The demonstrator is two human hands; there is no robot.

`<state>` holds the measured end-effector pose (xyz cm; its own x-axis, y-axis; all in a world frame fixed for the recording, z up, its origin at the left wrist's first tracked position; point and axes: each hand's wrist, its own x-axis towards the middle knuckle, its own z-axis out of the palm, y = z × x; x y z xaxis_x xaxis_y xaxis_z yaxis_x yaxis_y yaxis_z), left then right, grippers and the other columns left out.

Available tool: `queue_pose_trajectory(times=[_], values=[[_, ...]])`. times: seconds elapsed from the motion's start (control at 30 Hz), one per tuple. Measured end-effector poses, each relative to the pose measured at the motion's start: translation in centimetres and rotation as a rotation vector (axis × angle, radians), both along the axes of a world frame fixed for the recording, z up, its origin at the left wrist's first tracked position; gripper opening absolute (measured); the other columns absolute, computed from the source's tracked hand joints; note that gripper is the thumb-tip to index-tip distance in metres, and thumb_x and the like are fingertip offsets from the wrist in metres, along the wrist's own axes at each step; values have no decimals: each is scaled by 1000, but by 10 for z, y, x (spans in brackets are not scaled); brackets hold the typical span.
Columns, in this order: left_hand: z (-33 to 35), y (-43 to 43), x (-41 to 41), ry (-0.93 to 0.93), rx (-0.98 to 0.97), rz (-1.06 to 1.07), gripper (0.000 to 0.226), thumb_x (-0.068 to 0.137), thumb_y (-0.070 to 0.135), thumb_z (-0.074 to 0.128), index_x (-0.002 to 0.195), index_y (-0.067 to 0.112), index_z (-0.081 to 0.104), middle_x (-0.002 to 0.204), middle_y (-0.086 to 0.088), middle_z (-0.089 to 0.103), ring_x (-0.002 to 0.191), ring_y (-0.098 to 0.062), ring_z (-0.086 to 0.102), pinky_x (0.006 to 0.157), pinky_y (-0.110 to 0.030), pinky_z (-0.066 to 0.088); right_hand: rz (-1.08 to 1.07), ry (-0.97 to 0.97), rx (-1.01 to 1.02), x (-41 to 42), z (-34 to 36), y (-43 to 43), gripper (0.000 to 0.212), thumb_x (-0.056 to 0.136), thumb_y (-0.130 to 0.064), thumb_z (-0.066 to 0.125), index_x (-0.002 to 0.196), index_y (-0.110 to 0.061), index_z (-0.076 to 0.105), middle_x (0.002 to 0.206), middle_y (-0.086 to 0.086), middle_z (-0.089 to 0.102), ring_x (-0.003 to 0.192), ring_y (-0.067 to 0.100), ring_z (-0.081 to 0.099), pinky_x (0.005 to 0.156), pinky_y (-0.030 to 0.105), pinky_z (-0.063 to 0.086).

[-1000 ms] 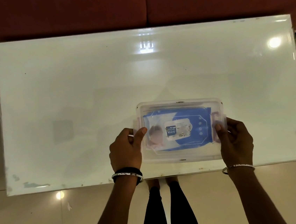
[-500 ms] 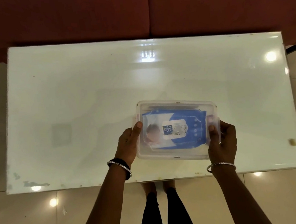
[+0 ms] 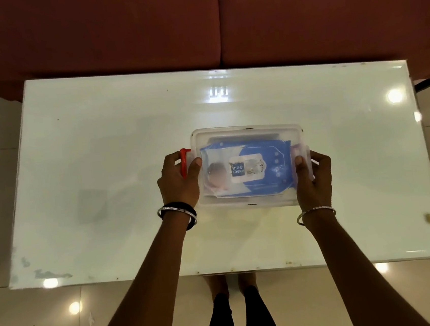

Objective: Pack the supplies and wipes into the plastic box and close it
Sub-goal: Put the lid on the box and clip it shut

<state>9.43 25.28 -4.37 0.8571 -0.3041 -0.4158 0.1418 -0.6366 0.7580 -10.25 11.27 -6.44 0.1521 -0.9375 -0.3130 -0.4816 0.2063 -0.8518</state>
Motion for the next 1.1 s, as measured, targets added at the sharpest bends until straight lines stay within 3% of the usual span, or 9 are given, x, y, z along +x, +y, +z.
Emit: queue_pose_trajectory(times=[0.13, 0.23, 0.37, 0.5, 0.57, 0.63, 0.7, 0.9, 1.1], values=[[1, -5, -7, -215, 104, -68, 39, 91, 30, 61, 126, 12, 60, 120, -8, 69, 108, -28, 65, 92, -29, 45, -81, -170, 253, -4, 2, -9, 37, 92, -37, 63, 123, -19, 55, 97, -10, 68, 88, 10, 68, 70, 28, 56], [3, -10, -17, -373, 216, -136, 38, 97, 28, 52, 131, 11, 55, 114, -13, 72, 102, -37, 66, 88, -40, 49, -132, -328, 496, -9, 7, -21, 50, 86, -29, 69, 132, -11, 58, 118, 6, 70, 106, 28, 66, 86, 44, 57], [4, -12, -22, -441, 300, -207, 43, 100, 29, 42, 139, 11, 47, 107, -18, 73, 95, -41, 68, 81, -44, 51, -89, -371, 664, -13, 18, -33, 42, 93, -17, 61, 132, -2, 58, 131, 16, 63, 115, 34, 61, 98, 51, 50], [4, -11, -26, -482, 330, -228, 45, 101, 29, 39, 142, 12, 44, 111, -18, 72, 94, -42, 67, 77, -45, 51, -66, -195, 463, -7, 25, -36, 32, 88, -8, 67, 119, 1, 64, 104, 12, 69, 96, 29, 63, 84, 45, 56], [4, -10, -26, -472, 317, -212, 45, 101, 29, 40, 142, 12, 44, 111, -18, 72, 93, -42, 67, 76, -44, 51, -11, 75, 254, 2, 24, -29, 32, 87, -15, 71, 114, 1, 67, 102, 16, 69, 91, 28, 62, 90, 45, 53], [4, -10, -25, -455, 291, -191, 44, 100, 28, 42, 141, 13, 46, 109, -19, 73, 93, -43, 67, 76, -43, 51, 37, 370, 23, 11, 23, -20, 30, 88, -23, 69, 109, -2, 70, 101, 17, 72, 86, 29, 64, 85, 35, 49], [5, -10, -26, -444, 269, -177, 43, 100, 28, 44, 140, 13, 48, 105, -20, 73, 91, -44, 67, 75, -44, 51, 23, 480, -98, 19, 25, -12, 27, 91, -23, 65, 109, -4, 71, 100, 16, 74, 89, 35, 68, 81, 31, 47], [7, -6, -22, -393, 156, -117, 41, 98, 24, 51, 135, 8, 54, 99, -22, 74, 87, -41, 69, 78, -42, 53, -8, 446, -116, 30, 34, -11, 36, 92, -21, 65, 127, -11, 66, 118, 12, 73, 104, 32, 69, 97, 36, 50], [12, -8, -7, -445, 65, -48, 38, 95, 21, 58, 130, 5, 58, 101, -20, 75, 88, -36, 72, 75, -25, 45, 24, 386, -170, 41, 40, -26, 35, 90, -20, 66, 124, -14, 68, 111, 10, 75, 100, 30, 71, 89, 22, 44]])
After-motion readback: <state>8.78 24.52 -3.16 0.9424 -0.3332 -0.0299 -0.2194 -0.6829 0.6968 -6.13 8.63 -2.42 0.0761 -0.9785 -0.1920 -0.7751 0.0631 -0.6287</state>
